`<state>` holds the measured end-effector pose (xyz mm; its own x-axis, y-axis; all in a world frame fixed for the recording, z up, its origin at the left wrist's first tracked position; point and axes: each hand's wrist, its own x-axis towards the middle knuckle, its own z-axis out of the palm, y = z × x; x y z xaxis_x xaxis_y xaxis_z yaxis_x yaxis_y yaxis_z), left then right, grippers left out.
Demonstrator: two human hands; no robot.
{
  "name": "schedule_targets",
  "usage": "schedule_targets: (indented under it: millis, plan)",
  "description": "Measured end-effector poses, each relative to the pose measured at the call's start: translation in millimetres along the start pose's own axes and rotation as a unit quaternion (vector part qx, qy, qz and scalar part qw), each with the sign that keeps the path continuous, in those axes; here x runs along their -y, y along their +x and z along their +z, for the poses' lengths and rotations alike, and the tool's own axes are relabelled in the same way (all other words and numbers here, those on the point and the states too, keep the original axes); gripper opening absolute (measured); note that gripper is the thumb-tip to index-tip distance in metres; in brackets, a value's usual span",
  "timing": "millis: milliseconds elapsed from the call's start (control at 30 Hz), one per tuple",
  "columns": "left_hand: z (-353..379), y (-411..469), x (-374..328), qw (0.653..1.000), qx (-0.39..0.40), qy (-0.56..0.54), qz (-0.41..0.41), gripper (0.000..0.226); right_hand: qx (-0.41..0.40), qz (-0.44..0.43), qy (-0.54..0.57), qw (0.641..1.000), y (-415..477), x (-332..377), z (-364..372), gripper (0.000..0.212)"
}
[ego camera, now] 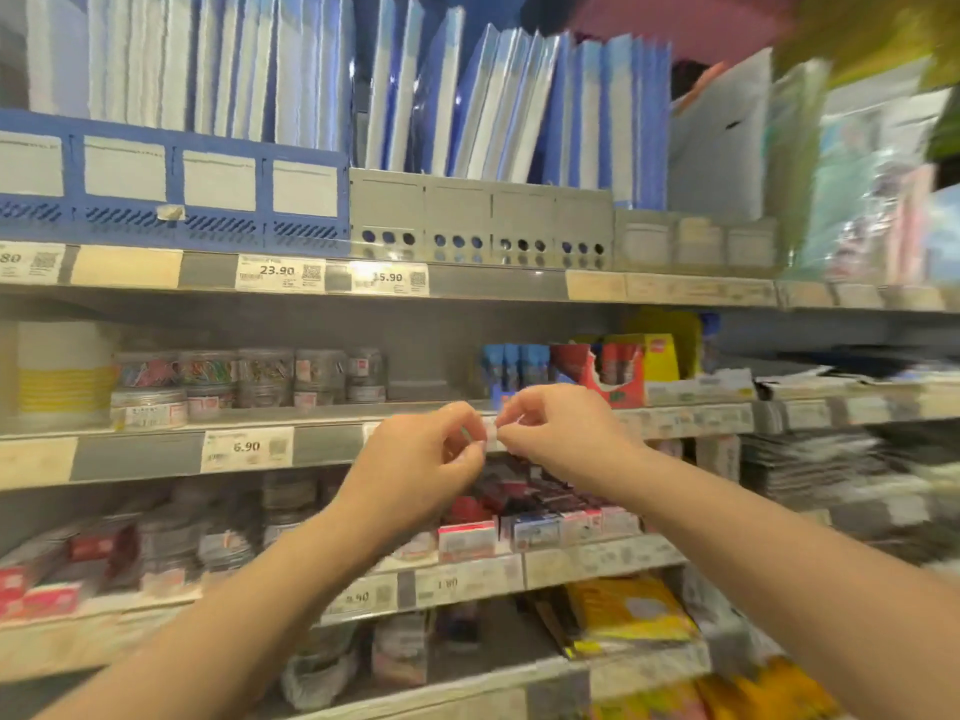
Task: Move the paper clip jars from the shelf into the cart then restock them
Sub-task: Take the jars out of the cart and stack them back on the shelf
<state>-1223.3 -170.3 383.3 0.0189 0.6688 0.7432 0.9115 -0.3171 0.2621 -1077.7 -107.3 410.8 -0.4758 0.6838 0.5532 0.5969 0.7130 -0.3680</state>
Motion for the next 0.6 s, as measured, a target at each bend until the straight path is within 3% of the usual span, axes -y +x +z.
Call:
schedule_targets:
  millis: [433,600]
  plan:
    - [72.8,-116.7,-225.6,0.961,0.138,-0.18,0.159,0.011,-0.002,0.174,-0.185,0.967,-299.2,-41.8,-134.6,0.017]
    - [111.6,-169.0,-348.8,0.934,0.203,-0.175,0.235,0.022,-0.029,0.205,-0.249,0.946,-440.0,-73.9,-191.6,0.022]
